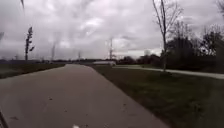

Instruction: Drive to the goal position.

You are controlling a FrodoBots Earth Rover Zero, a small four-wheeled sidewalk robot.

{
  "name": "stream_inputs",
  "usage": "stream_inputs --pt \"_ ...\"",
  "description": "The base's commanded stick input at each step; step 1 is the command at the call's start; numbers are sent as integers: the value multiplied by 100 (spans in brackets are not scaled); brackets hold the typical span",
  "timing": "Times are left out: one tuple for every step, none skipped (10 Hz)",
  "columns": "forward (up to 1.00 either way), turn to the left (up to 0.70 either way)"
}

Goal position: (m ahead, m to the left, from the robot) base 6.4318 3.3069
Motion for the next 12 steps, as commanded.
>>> stream_inputs --pt "70 0" --pt "70 0" --pt "70 35" --pt "70 35" --pt "70 35" --pt "70 15" --pt "70 0" --pt "70 0" --pt "70 13" --pt "70 27" --pt "70 35" --pt "70 35"
